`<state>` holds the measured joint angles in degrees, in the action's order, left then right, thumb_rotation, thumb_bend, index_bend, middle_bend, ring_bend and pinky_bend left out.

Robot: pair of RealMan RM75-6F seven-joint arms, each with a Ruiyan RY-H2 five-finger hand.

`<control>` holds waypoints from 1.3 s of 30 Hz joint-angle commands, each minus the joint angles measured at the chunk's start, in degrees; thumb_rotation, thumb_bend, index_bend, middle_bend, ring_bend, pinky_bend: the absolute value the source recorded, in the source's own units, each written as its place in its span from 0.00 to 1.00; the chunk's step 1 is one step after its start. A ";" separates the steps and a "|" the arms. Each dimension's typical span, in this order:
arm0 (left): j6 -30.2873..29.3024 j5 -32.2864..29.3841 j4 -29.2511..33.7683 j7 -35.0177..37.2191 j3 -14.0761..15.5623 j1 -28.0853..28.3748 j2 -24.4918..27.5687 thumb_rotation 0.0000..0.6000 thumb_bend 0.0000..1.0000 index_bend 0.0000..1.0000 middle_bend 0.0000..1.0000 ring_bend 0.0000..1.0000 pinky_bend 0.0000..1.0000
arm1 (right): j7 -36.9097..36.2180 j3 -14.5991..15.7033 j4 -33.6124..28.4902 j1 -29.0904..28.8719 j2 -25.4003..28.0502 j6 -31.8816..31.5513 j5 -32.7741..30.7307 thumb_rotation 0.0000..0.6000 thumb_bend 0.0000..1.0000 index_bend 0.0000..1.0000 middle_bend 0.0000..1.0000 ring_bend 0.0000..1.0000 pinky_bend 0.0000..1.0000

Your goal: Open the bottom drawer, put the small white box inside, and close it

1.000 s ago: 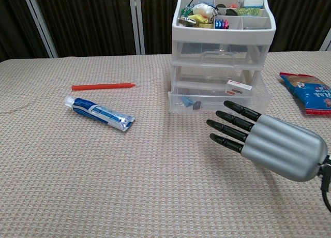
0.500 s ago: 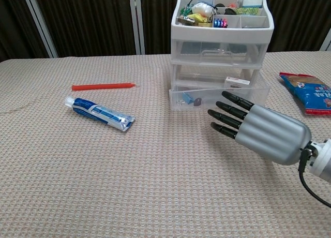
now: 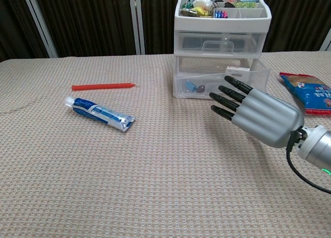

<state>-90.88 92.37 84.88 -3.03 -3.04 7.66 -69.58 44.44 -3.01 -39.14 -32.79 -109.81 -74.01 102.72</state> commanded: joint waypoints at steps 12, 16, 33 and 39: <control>-0.08 0.03 -0.01 0.05 0.01 -0.01 -0.02 1.00 0.11 0.15 0.00 0.00 0.00 | 0.27 0.92 -2.20 -0.76 -0.93 -0.98 -0.48 1.00 0.27 0.10 0.00 0.00 0.00; -0.14 0.11 0.01 0.14 0.03 -0.02 0.00 1.00 0.11 0.15 0.00 0.00 0.00 | 0.71 0.83 -2.21 -1.03 -1.30 -0.33 -1.17 1.00 0.27 0.10 0.00 0.00 0.00; 0.01 0.00 0.03 0.30 0.03 0.02 0.00 1.00 0.11 0.15 0.00 0.00 0.00 | 1.80 -3.52 -2.09 -1.84 -2.55 0.71 -7.14 1.00 0.27 0.10 0.00 0.00 0.00; 0.09 -0.06 0.05 0.23 0.04 0.03 -0.01 1.00 0.11 0.15 0.00 0.00 0.00 | 2.83 -4.01 -1.77 -1.69 -2.52 1.48 -8.68 1.00 0.27 0.10 0.00 0.00 0.00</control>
<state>-90.78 92.31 84.93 -2.80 -3.00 7.70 -69.59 47.09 -6.97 -41.00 -34.52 -112.32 -72.69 94.23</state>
